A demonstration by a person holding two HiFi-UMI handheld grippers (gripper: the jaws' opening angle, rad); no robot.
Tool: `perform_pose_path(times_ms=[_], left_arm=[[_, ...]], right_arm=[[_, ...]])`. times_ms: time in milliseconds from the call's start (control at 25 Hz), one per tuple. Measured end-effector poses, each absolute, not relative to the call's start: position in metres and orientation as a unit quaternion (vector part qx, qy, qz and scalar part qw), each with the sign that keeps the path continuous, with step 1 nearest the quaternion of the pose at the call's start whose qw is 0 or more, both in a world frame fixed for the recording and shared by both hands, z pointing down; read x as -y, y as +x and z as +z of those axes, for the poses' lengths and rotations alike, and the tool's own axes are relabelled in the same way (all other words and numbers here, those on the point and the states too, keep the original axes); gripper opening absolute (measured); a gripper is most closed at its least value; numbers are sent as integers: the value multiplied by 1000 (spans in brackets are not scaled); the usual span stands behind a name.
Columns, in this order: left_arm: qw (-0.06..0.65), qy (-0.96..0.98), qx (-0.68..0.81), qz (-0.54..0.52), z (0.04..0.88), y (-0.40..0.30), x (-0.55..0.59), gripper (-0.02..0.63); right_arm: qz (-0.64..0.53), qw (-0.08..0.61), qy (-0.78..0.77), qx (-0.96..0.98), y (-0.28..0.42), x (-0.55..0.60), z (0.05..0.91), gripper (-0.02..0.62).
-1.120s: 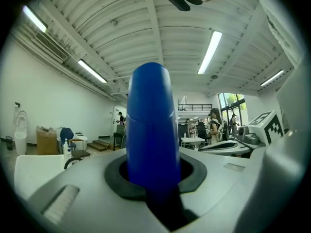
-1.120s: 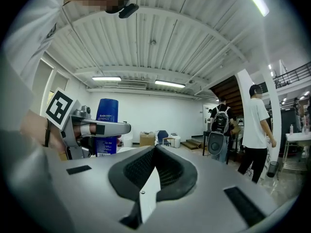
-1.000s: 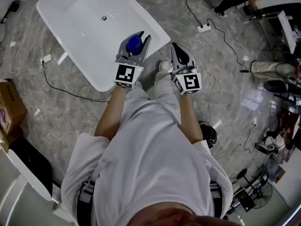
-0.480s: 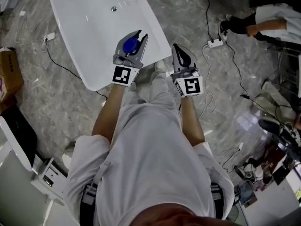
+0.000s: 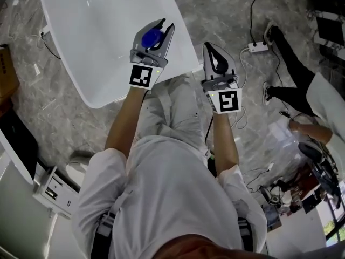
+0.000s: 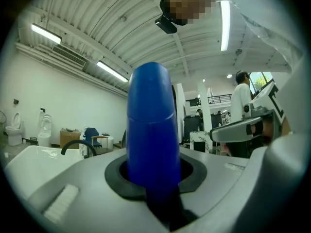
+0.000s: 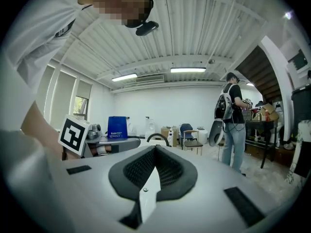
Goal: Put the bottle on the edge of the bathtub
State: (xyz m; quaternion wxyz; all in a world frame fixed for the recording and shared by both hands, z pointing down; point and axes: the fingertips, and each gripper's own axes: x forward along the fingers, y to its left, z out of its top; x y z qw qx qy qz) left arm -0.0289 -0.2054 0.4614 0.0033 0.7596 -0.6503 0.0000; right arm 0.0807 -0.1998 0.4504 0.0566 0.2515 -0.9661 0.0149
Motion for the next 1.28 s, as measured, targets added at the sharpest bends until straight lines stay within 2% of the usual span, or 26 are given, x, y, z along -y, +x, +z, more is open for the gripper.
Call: perform_pose_path(times_ms=[520,1280], left_arm=[[2,762,648,4,620,-49,265,84],[-12,769,639,-10,698,-30,285,80]], right_arm=[[16,45,266,963,81,244,554,2],[19,49,285,957,100,236,593,2]])
